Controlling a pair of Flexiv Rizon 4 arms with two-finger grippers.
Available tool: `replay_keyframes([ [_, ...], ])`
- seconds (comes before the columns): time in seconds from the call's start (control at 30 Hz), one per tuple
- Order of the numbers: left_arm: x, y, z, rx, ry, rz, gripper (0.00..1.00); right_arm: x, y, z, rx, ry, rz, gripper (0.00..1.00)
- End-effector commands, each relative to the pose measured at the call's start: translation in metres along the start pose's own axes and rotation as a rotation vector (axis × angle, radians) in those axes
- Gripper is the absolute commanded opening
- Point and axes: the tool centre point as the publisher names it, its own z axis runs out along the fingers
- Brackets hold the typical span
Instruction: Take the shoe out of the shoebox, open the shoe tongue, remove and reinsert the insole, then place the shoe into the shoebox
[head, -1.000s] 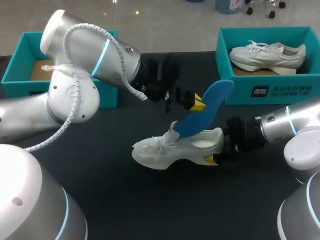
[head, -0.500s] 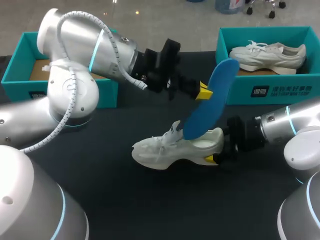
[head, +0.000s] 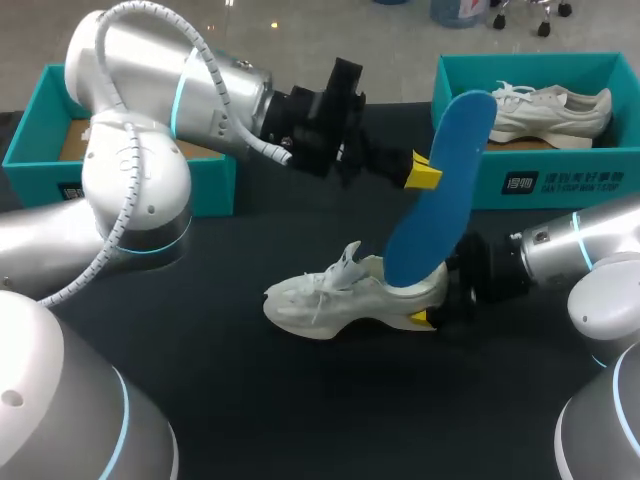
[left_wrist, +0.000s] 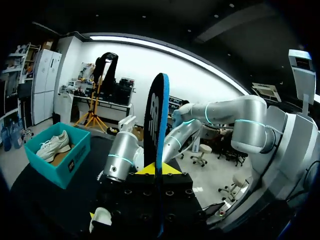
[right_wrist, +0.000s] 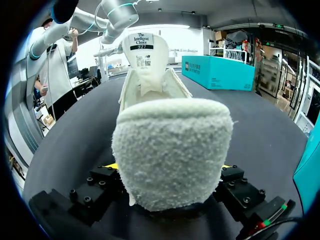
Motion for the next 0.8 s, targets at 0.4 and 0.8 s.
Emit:
replay_keyframes([
  [0.4,0.053,-0.017,-0.036,0.088,0.167,-0.214,0.00,0.000,-0.005,0.005,0.002,0.000,0.000,0.00],
  [0.8,0.092,-0.036,-0.054,0.235,0.271,-0.354,0.00,0.000,-0.005,0.005,0.002,0.000,0.000,0.00],
])
